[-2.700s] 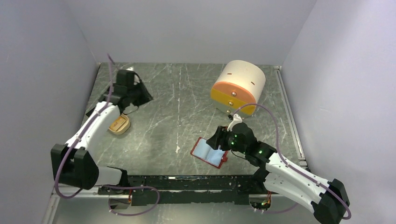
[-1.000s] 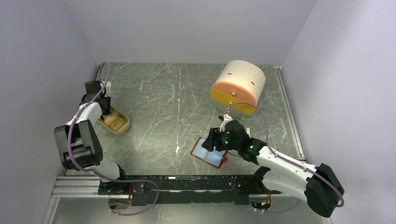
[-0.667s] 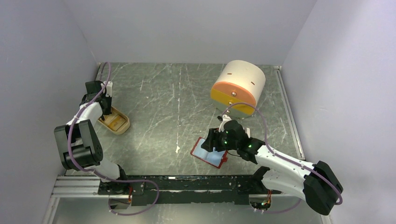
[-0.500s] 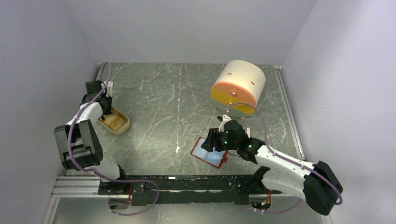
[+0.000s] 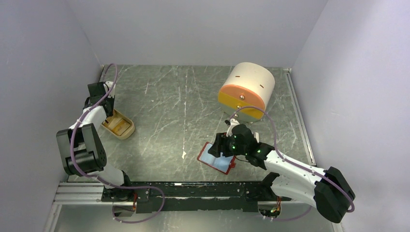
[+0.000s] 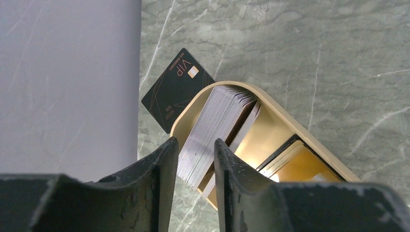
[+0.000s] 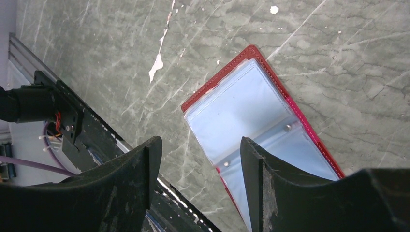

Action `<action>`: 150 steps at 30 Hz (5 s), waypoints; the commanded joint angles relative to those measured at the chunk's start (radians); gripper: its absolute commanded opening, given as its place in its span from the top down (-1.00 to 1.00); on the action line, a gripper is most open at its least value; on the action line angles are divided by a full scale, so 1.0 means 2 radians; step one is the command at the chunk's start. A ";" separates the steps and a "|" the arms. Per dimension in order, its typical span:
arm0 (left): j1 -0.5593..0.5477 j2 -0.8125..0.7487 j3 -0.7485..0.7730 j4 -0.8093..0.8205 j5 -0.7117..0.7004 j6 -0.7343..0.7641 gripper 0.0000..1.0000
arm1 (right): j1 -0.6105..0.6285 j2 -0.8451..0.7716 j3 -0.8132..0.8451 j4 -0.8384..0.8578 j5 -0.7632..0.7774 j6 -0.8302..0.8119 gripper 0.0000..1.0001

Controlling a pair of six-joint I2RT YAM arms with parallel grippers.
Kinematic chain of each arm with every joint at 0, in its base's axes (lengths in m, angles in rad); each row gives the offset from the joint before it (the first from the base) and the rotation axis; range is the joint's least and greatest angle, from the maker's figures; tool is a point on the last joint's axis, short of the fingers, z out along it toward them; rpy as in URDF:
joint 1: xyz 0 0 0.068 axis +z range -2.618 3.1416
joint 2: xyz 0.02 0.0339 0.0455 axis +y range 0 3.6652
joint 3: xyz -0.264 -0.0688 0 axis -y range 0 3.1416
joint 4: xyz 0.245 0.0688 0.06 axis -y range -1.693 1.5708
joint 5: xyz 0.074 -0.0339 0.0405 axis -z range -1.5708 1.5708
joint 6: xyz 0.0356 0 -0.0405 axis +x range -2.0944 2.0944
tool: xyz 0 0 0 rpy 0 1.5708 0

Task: Put the credit cards into the card holder
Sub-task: Pick up the credit card from the storage box.

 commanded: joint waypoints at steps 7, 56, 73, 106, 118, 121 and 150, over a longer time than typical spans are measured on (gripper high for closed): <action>-0.010 0.007 -0.001 0.016 0.006 0.016 0.06 | -0.009 0.000 0.009 0.016 -0.006 -0.008 -0.29; -0.043 0.019 -0.027 0.079 -0.103 0.109 0.26 | -0.027 0.003 0.008 0.024 -0.030 -0.016 -0.31; -0.045 0.021 -0.023 0.070 -0.101 0.114 0.36 | -0.033 0.007 0.006 0.027 -0.036 -0.019 -0.31; -0.050 0.025 -0.016 0.049 -0.101 0.112 0.60 | -0.039 0.015 0.005 0.034 -0.046 -0.021 -0.31; -0.069 -0.008 0.008 -0.033 -0.052 0.062 0.82 | -0.041 0.013 0.004 0.035 -0.053 -0.017 -0.31; -0.072 -0.036 0.013 -0.053 -0.031 0.034 0.82 | -0.041 0.007 0.005 0.027 -0.054 -0.015 -0.31; -0.053 -0.208 0.039 -0.085 0.261 -0.366 0.82 | -0.042 -0.092 0.002 -0.204 0.160 0.174 -0.31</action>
